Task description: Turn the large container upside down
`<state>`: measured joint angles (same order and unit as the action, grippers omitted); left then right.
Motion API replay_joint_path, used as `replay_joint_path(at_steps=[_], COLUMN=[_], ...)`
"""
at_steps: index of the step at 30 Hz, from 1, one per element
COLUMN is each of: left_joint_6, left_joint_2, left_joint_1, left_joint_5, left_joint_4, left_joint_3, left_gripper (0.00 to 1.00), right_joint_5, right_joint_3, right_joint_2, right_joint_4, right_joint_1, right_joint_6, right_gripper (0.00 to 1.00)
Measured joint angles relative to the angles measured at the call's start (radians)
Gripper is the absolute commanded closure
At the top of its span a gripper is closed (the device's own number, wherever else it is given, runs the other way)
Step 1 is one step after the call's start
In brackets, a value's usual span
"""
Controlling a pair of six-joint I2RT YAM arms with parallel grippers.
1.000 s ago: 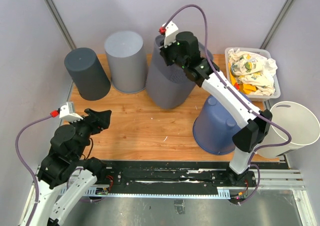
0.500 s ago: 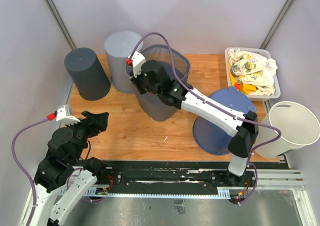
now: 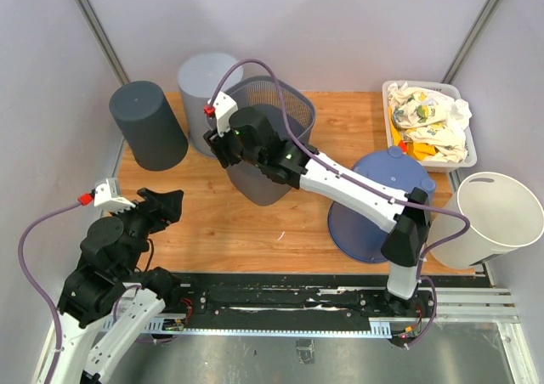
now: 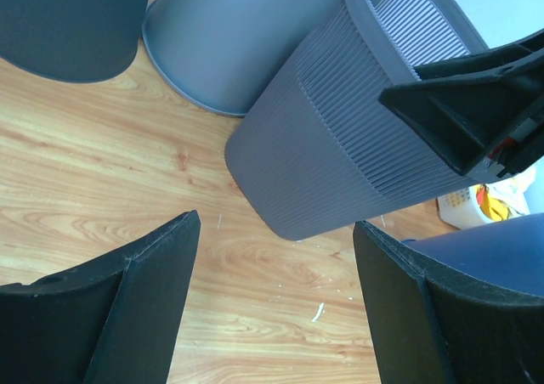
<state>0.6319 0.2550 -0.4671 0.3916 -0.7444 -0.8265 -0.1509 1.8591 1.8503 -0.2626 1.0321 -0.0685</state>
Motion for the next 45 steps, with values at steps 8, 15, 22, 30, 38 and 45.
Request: replay_joint_path(at_steps=[8, 15, 22, 30, 38, 45], left_joint_6=[0.0, 0.0, -0.008, -0.022, -0.024, -0.026], left_joint_2=[0.009, 0.01, 0.011, 0.03, 0.035, 0.05], left_joint_1=[0.0, 0.0, 0.0, 0.0, 0.0, 0.0], left_joint_5=[-0.008, -0.013, -0.016, -0.019, -0.019, -0.019], left_joint_4=[0.026, 0.04, 0.047, 0.063, 0.073, 0.085], left_joint_3=[0.01, 0.027, 0.035, 0.053, 0.059, 0.068], left_gripper=[0.22, 0.22, 0.22, 0.22, 0.22, 0.22], right_joint_5=[-0.033, 0.002, 0.107, 0.251, 0.361, 0.394], right_joint_3=[-0.013, 0.076, 0.075, 0.026, 0.003, 0.014], right_joint_2=[-0.135, -0.182, -0.138, -0.077, -0.032, 0.009], right_joint_4=[-0.023, -0.064, -0.113, -0.114, -0.087, -0.05], right_joint_1=[-0.134, -0.356, -0.505, -0.585, -0.59, -0.595], right_joint_6=[0.037, 0.071, 0.07, 0.042, 0.016, 0.006], right_gripper=[0.49, 0.51, 0.51, 0.5, 0.54, 0.79])
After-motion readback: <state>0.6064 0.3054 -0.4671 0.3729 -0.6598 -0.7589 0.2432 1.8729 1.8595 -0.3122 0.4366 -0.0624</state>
